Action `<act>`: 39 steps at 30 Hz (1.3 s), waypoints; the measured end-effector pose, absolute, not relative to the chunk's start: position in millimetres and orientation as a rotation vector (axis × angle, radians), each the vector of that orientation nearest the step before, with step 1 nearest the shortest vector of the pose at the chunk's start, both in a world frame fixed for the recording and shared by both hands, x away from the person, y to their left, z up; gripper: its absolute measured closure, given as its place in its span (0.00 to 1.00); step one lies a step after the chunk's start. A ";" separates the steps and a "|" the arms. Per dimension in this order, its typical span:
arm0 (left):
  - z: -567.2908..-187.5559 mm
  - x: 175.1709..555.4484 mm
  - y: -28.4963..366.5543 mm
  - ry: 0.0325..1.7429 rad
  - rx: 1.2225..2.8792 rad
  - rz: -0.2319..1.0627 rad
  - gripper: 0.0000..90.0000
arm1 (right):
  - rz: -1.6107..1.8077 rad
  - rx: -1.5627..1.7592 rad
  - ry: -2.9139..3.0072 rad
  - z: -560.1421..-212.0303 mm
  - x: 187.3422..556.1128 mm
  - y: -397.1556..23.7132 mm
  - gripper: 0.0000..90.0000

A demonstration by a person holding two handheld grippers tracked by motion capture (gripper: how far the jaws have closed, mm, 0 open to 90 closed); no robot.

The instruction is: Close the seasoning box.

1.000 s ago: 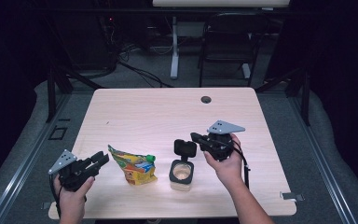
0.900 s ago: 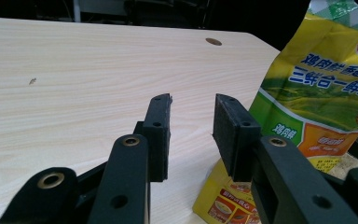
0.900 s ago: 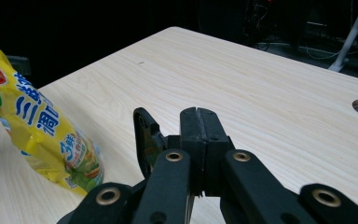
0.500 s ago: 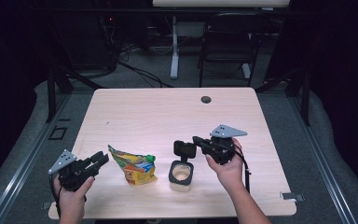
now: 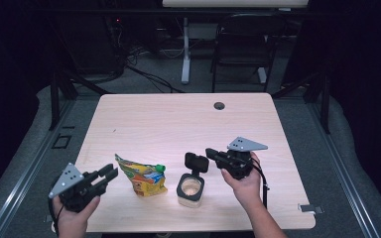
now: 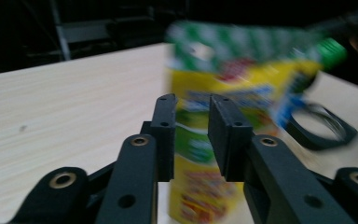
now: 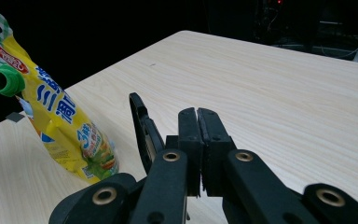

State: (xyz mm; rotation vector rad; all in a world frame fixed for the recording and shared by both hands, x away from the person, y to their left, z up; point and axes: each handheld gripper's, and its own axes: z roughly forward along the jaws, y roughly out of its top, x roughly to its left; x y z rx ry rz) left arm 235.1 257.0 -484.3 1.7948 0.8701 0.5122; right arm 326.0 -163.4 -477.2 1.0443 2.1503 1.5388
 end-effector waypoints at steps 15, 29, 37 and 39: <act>-556.8 220.5 120.5 0.675 2.068 0.110 1.00 | 1.568 1.063 2.176 -480.7 332.1 -158.0 0.99; -572.3 236.8 98.5 0.713 2.052 0.097 1.00 | 1.625 0.897 2.272 -483.3 303.5 -140.1 1.00; -574.4 238.9 108.8 0.757 2.039 0.109 1.00 | 1.595 0.865 2.374 -508.7 282.3 -127.7 1.00; -574.4 238.4 110.9 0.757 2.041 0.110 1.00 | 1.557 0.862 2.400 -515.7 279.4 -126.5 0.99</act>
